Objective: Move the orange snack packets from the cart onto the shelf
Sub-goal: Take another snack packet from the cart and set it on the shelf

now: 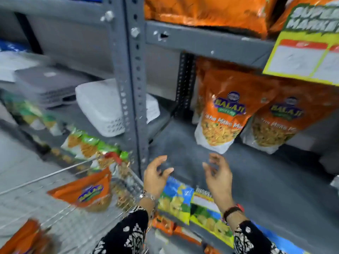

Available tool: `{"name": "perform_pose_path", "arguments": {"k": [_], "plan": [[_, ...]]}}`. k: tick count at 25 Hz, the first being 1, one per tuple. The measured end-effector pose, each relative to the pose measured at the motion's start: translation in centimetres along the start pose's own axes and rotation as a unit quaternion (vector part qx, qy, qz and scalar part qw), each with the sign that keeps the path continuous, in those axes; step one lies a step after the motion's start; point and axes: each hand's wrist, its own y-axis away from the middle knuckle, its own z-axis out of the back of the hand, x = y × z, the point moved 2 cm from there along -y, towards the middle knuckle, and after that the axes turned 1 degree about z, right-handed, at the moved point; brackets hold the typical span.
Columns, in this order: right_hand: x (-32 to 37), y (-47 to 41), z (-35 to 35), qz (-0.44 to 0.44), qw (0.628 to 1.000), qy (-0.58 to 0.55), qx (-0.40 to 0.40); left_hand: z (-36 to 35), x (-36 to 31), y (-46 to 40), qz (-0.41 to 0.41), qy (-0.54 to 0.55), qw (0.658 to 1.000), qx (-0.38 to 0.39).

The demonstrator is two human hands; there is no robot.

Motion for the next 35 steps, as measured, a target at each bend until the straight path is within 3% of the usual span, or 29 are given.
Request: {"name": "perform_pose_path", "arguments": {"k": [5,10,14,20,24,28,35], "plan": [[1.1,7.6,-9.2,0.049,0.969,0.039,0.238,12.8,6.9,6.9,0.111,-0.100,0.983,-0.108],[-0.4,11.0,-19.3,0.012,0.884,0.127,0.449,20.5,13.2,8.2,0.247,-0.130,0.940,-0.197],[-4.0,11.6,-27.6,-0.043,0.815,0.187,0.546,23.6,18.0,5.4,0.342,-0.105,0.909,-0.213],[-10.8,11.8,-38.1,-0.243,0.799,0.128,0.535,26.0,26.1,0.1,0.318,-0.081,0.921,-0.211],[-13.6,11.9,-40.9,-0.200,0.807,0.159,0.532,26.4,29.5,-1.6,0.352,-0.084,0.918,-0.165],[-13.3,11.7,-40.6,-0.176,0.822,0.159,0.517,26.3,29.1,-1.5,0.345,-0.085,0.917,-0.180],[-6.4,10.9,-32.9,-0.125,0.833,0.133,0.522,25.1,19.4,1.1,0.281,-0.088,0.948,-0.117]]}}
